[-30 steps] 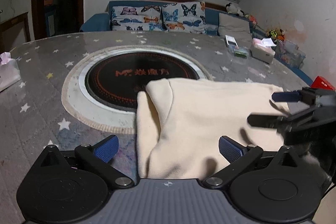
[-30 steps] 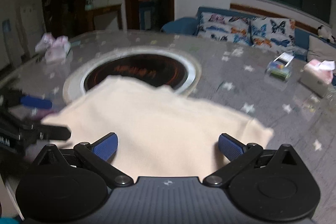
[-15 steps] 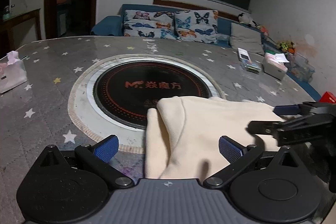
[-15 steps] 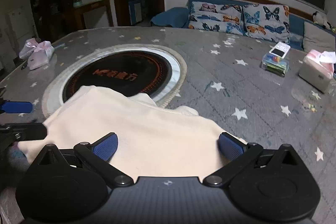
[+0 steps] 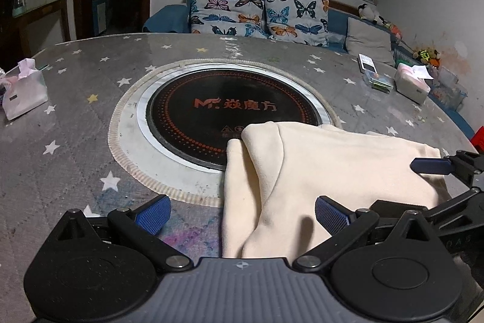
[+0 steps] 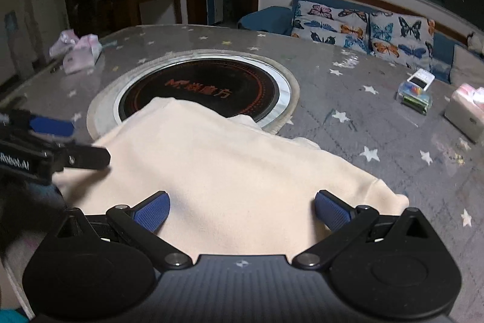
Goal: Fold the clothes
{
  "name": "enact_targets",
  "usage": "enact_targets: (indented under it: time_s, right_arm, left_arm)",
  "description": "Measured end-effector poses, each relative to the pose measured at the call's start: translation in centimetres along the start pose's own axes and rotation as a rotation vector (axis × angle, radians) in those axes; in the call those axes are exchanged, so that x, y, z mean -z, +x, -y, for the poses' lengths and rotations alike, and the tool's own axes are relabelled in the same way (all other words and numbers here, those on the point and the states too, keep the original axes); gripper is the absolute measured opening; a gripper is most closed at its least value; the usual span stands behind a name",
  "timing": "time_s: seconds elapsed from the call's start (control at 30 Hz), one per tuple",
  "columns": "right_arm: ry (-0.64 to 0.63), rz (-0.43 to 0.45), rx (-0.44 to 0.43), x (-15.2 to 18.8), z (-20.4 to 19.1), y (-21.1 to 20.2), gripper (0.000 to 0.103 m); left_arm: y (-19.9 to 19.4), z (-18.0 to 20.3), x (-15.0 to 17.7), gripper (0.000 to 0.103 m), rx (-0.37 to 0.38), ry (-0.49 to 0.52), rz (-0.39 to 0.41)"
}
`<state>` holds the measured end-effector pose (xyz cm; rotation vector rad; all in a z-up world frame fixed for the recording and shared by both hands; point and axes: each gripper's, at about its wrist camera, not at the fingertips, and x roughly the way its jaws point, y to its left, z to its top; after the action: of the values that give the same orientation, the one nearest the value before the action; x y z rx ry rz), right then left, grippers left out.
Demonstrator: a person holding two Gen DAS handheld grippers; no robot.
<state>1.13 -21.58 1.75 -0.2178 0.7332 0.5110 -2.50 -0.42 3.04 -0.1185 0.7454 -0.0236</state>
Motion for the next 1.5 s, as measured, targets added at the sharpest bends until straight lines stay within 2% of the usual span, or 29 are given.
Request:
enact_targets:
  time_s: [0.23,0.37,0.5,0.8,0.87,0.97,1.0,1.07,1.5]
  right_arm:
    - [-0.045,0.031,-0.026,-0.3,-1.1,-1.9,0.102]
    - [-0.072,0.000,-0.037,0.0,-1.8,-1.8,0.093]
    - [-0.087,0.028,-0.065,-0.4,-2.6,-2.9,0.092]
    - [-0.251,0.027,-0.182,-0.7,-7.2,-3.7,0.076]
    - [-0.290,0.024,-0.204,-0.7,-8.3,-3.6,0.069]
    - [-0.345,0.019,-0.231,-0.6,-9.8,-3.4,0.064]
    - [-0.360,0.017,-0.235,-0.6,-10.2,-3.3,0.064]
    - [-0.396,0.013,-0.245,-0.5,-11.2,-2.9,0.055]
    - [-0.549,0.007,-0.218,0.1,-15.0,-1.3,0.048]
  left_arm:
    - [0.1,-0.3,0.0,0.103,-0.025,0.002,-0.018]
    - [0.4,-0.3,0.0,0.103,-0.033,0.005,-0.028]
    - [0.4,-0.5,-0.1,0.103,-0.048,0.012,-0.024]
    - [-0.3,-2.2,-1.0,0.103,-0.076,-0.029,0.005]
    - [-0.2,-2.5,-1.0,0.102,-0.081,-0.033,0.003]
    - [-0.1,-2.9,-1.0,0.102,-0.086,-0.043,0.000]
    - [0.0,-3.0,-1.0,0.102,-0.082,-0.050,-0.002]
    - [0.1,-3.3,-1.1,0.100,-0.074,-0.061,-0.007]
    - [0.2,-3.6,-1.4,0.099,-0.033,-0.076,-0.014]
